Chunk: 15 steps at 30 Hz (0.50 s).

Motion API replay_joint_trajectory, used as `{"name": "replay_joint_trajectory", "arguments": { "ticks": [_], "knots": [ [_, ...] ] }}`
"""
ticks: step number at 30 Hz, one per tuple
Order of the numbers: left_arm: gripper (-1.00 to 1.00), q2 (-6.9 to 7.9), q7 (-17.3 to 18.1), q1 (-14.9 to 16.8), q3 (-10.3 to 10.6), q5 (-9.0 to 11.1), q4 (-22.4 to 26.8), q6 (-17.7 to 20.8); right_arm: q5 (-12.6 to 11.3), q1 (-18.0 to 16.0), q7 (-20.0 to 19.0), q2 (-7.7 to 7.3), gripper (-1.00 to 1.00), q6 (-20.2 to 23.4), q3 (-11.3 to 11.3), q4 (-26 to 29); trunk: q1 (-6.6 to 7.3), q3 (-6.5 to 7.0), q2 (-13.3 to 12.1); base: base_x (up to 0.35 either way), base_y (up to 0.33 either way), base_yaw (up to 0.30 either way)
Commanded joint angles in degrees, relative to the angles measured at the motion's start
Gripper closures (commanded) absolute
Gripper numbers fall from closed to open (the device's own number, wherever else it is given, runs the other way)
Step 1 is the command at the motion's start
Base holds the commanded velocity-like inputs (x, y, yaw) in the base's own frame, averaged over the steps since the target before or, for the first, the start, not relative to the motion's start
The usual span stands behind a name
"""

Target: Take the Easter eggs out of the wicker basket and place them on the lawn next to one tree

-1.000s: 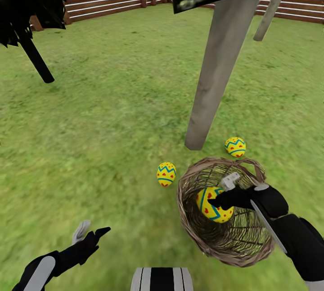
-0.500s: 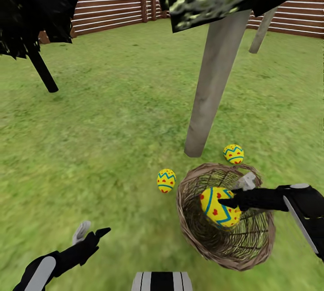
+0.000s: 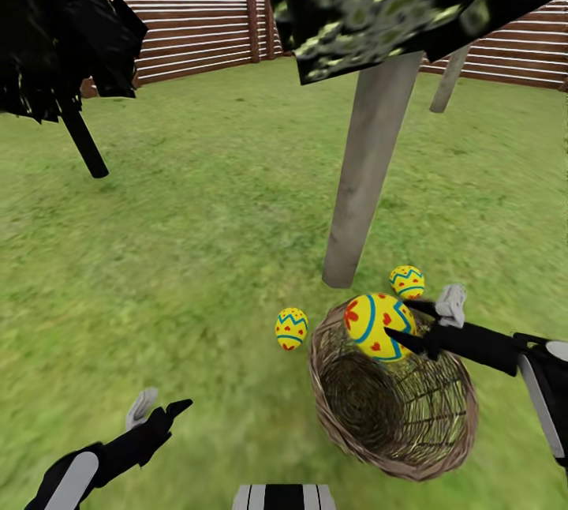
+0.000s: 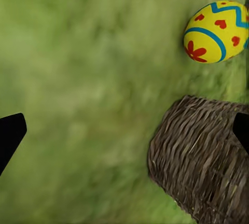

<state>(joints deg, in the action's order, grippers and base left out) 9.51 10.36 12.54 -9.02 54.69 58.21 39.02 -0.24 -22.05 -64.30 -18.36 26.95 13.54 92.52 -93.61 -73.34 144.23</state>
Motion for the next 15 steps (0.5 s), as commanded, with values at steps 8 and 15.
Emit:
{"name": "replay_joint_trajectory", "arguments": {
  "ticks": [8, 15],
  "knots": [
    [-1.00, -0.02, -0.02, 0.03, -0.12, -0.02, -0.54, 0.27, -0.02, 1.81, -15.71, 2.40, 1.00, -5.32, 10.87, 0.04, 0.21, 1.74, -0.09, 0.000, 0.000, 0.000],
    [-1.00, -0.08, 0.02, 0.03, -0.18, -0.02, -0.78, 0.26, -1.69, 2.04, -21.08, 8.60, 1.00, -12.47, 16.74, 0.03, 0.34, 2.85, -0.16, 0.000, 0.000, 0.000]
  ]
}}
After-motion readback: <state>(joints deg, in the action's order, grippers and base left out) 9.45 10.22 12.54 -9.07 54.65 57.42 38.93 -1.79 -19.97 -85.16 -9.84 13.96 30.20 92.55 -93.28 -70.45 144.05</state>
